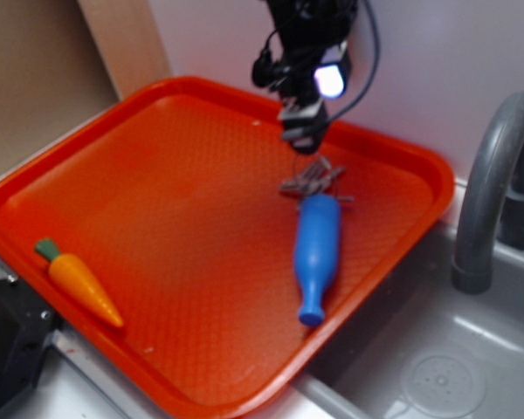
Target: Grab the silver keys.
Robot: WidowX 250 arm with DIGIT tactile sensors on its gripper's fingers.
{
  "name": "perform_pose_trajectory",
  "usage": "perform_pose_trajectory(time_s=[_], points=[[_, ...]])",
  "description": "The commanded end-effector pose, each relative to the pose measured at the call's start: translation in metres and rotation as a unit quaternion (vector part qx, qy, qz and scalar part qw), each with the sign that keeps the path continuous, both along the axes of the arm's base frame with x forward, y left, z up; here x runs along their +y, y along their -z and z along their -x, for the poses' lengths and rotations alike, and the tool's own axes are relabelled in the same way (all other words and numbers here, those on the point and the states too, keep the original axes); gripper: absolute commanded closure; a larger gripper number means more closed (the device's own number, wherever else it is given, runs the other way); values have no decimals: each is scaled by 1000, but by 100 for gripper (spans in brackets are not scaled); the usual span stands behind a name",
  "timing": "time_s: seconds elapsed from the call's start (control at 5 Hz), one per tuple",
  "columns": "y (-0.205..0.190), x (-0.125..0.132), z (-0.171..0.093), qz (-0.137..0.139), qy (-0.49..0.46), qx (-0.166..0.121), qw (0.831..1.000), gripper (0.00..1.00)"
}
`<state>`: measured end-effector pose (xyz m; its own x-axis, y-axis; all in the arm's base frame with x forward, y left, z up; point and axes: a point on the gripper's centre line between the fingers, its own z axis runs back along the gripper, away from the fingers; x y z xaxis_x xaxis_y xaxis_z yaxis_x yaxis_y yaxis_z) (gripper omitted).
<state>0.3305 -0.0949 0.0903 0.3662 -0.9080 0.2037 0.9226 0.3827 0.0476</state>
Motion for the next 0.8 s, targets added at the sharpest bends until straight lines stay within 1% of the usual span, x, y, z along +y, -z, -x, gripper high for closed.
perform_pose_trajectory(time_s=[0.0,0.2,0.4,0.6], points=[[-21,6,36,25,148,-12,989,0],[-3,-9,41,19,167,-5,986,0],[7,-18,51,9,167,-3,986,0],[25,-14,32,2,146,-4,989,100]])
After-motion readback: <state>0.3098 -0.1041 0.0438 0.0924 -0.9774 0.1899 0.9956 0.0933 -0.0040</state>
